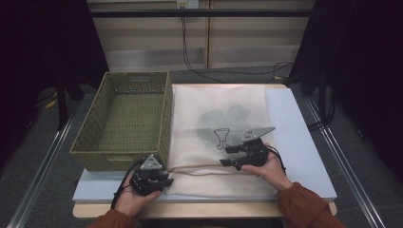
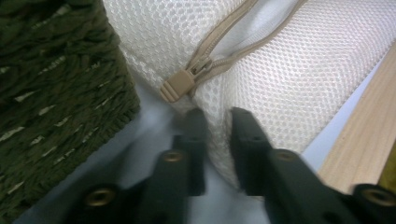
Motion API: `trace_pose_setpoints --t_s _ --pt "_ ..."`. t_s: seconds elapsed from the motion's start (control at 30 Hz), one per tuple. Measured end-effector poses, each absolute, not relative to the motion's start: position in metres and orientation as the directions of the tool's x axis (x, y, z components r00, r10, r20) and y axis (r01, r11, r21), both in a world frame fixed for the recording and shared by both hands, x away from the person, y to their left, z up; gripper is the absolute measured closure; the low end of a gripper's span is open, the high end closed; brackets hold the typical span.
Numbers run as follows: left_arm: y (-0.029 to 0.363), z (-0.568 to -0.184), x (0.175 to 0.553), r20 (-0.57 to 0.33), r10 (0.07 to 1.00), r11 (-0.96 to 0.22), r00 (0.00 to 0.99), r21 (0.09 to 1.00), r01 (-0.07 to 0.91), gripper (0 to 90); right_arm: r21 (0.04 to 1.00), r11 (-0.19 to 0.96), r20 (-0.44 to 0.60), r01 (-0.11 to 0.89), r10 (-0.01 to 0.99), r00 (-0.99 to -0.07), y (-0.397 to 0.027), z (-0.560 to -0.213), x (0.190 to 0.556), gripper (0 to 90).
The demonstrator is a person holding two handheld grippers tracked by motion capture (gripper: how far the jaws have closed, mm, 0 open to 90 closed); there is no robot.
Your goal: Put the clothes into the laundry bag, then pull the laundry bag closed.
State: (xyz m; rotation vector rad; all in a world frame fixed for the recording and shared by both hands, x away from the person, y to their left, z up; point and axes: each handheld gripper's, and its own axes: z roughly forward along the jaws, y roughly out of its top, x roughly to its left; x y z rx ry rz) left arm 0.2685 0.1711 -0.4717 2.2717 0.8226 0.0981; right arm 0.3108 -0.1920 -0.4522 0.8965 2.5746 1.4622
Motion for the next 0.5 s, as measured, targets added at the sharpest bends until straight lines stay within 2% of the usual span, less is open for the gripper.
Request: trace_pose_setpoints --t_s 0.13,0.2,0.27,0.33,0.5 --pt "0.170 -0.471 0.268 -0.158 0.586 -0.542 0.795 0.652 0.530 85.3 0.800 0.394 0.226 0.453 0.501 -0.836 -0.190 -0.452 0.309 39.1" --pt "0.171 -0.470 0.268 -0.160 0.585 -0.537 0.795 0.659 0.527 85.7 0.802 0.391 0.230 0.451 0.495 -0.838 -0.190 -0.452 0.309 41.2" --pt "0.173 -0.469 0.268 -0.171 0.582 -0.526 0.795 0.666 0.528 85.8 0.805 0.396 0.214 0.441 0.499 -0.840 -0.188 -0.452 0.309 39.5" --pt "0.175 -0.468 0.267 -0.175 0.578 -0.517 0.797 0.677 0.524 85.7 0.809 0.403 0.208 0.429 0.486 -0.849 -0.185 -0.452 0.309 42.8" --pt "0.177 -0.463 0.264 -0.177 0.573 -0.492 0.800 0.706 0.509 85.7 0.790 0.409 0.226 0.458 0.500 -0.836 -0.179 -0.452 0.311 43.3"
